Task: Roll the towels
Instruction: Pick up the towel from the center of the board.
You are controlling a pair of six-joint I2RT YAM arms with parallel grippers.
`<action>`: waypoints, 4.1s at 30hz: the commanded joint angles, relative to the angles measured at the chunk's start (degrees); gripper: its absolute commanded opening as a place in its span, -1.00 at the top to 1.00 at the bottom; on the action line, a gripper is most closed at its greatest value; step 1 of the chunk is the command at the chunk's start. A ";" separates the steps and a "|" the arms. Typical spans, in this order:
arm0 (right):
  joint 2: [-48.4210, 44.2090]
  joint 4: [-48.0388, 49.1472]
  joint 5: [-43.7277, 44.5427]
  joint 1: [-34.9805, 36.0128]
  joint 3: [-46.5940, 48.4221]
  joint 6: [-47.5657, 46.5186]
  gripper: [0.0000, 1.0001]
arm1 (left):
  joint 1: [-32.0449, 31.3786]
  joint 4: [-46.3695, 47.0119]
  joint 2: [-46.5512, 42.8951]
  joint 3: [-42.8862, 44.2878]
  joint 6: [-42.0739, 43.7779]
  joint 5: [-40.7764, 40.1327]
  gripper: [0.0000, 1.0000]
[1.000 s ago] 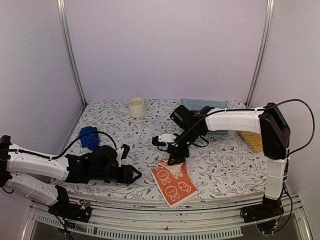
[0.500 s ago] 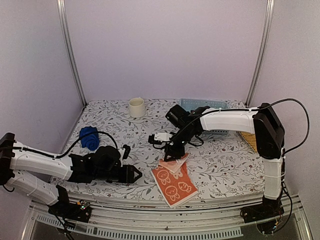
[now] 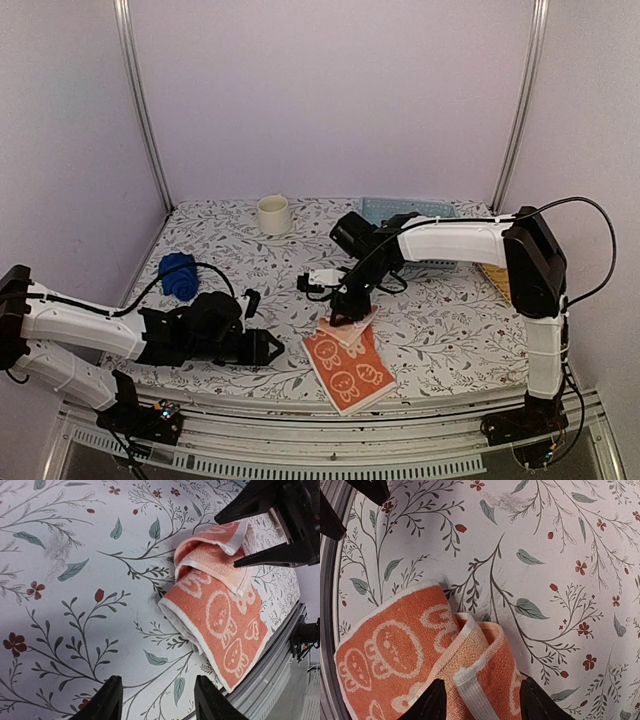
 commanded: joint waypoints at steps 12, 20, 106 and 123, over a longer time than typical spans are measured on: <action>6.53 -1.21 2.92 0.44 8.25 2.77 0.44 | -0.69 3.36 5.30 2.02 0.68 0.23 -0.02; 5.66 -9.84 2.12 0.26 21.05 2.14 0.95 | -0.65 3.45 5.80 2.15 1.33 -0.52 0.01; -36.04 21.20 -8.69 -32.40 -39.68 8.09 0.92 | 20.36 -25.86 22.80 17.60 18.62 14.07 0.59; -38.91 18.48 -8.46 -33.07 -33.26 9.91 0.93 | 21.03 -32.64 5.91 25.82 21.73 1.95 1.00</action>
